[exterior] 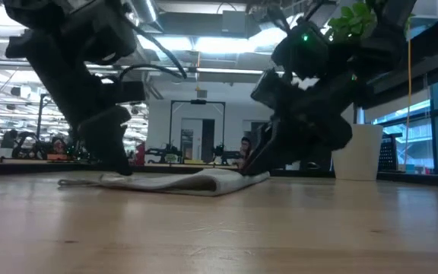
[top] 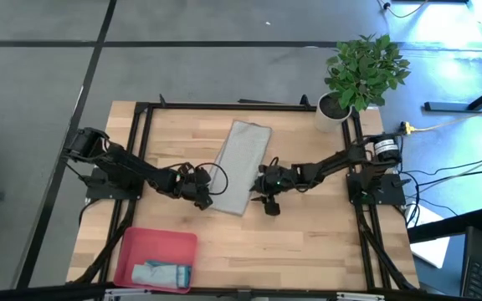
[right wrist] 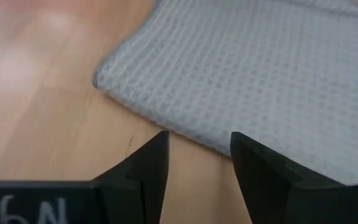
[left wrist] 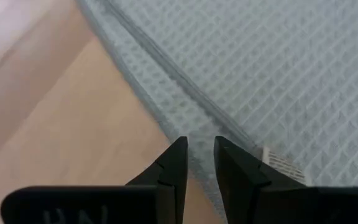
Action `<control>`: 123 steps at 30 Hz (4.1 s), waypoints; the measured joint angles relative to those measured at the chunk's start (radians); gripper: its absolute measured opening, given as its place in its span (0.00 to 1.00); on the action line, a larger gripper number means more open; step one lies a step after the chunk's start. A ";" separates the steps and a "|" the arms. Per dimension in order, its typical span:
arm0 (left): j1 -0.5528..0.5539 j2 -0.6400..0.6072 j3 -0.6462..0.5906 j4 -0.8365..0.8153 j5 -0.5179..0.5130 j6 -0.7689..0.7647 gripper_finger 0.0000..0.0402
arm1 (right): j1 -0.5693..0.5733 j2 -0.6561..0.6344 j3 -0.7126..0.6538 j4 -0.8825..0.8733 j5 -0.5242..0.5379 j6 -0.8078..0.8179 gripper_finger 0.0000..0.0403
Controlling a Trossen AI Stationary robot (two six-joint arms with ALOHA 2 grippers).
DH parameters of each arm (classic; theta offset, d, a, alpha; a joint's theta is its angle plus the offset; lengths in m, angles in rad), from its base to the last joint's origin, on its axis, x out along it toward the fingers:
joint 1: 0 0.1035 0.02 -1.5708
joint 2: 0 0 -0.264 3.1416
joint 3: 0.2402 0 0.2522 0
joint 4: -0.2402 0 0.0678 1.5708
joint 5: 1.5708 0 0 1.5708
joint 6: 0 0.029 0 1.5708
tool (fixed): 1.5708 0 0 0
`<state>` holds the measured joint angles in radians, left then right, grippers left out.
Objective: Roll microfiber towels into tight, uniform cylinder then place into a basket
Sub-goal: Fold the gray towel
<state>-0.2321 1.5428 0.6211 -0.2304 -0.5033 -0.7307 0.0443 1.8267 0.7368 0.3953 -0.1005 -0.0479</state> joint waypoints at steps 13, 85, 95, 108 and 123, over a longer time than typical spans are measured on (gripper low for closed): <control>-0.047 0.091 0.000 0.125 0.059 0.000 0.18 | -0.033 0.073 0.002 0.061 0.048 0.000 0.43; -0.239 -0.014 0.001 0.180 -0.020 0.051 0.18 | 0.123 0.026 0.030 0.028 0.223 -0.455 0.02; -0.268 -0.014 0.032 0.161 -0.041 0.043 0.18 | -0.004 -0.007 0.162 -0.105 0.268 -0.458 0.01; -0.300 -0.014 0.043 0.156 -0.076 0.034 0.18 | -0.256 -0.007 0.255 -0.149 0.295 -0.555 0.01; -0.298 -0.014 0.043 0.156 -0.077 0.031 0.18 | -0.467 -0.007 0.257 -0.069 0.236 -0.641 0.01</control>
<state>-0.5304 1.5284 0.6643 -0.0746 -0.5800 -0.7002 -0.4231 1.8194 0.9939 0.3260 0.1352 -0.6888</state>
